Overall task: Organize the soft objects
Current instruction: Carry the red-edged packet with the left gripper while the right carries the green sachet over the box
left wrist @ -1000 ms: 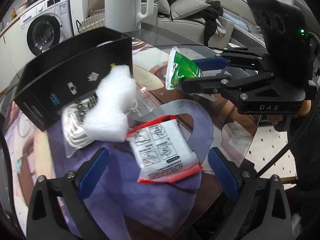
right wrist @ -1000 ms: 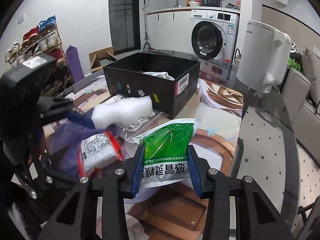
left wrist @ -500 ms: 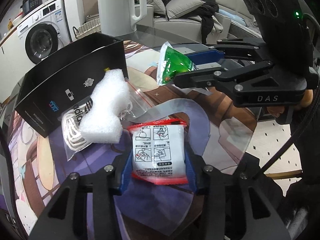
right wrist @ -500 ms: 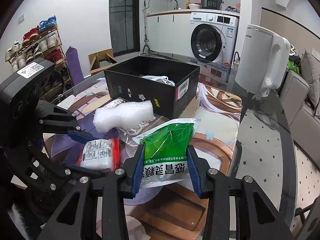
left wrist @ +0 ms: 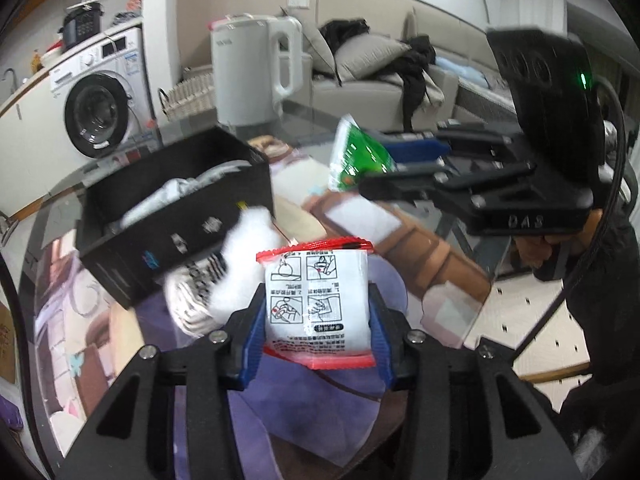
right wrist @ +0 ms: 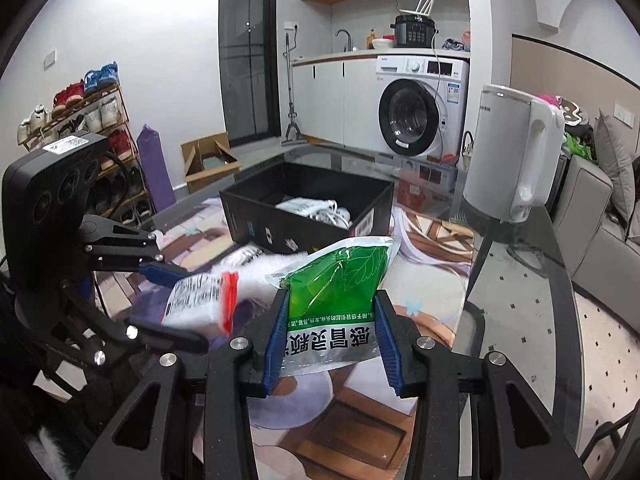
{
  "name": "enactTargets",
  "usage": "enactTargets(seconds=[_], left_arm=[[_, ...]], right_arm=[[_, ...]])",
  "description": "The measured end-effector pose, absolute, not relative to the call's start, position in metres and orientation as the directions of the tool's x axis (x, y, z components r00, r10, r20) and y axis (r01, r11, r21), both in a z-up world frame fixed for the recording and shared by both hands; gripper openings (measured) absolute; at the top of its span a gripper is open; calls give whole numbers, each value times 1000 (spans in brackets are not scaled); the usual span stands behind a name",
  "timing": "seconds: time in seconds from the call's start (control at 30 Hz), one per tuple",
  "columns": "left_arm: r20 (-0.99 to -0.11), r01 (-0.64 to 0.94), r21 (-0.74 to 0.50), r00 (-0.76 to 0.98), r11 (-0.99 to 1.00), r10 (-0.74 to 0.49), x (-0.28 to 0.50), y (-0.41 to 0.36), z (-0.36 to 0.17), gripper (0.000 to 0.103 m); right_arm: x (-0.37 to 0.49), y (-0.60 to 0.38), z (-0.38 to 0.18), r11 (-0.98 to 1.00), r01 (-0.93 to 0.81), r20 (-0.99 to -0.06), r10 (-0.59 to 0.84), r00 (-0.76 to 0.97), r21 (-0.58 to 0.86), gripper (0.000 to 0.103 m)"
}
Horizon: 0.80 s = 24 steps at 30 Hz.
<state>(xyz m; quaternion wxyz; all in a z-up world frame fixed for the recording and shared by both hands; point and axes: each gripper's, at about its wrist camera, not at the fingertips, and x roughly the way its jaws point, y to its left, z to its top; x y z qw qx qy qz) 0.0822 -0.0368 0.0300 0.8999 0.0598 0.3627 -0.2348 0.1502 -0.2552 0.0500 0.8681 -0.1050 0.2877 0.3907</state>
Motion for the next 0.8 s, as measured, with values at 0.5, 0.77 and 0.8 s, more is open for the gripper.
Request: enactTargets(seconds=[0.5, 0.77, 0.8], left_arm=[[-540, 263, -81, 799, 962, -264, 86, 8, 54, 44], [-523, 152, -82, 835, 985, -173, 95, 24, 55, 44], [-523, 140, -84, 837, 987, -163, 96, 25, 55, 44]], right_arm=[[145, -240, 59, 696, -711, -544, 636, 547, 98, 41], [154, -224, 70, 697, -709, -520, 648, 556, 111, 41], [156, -221, 72, 696, -710, -516, 650, 558, 110, 41]])
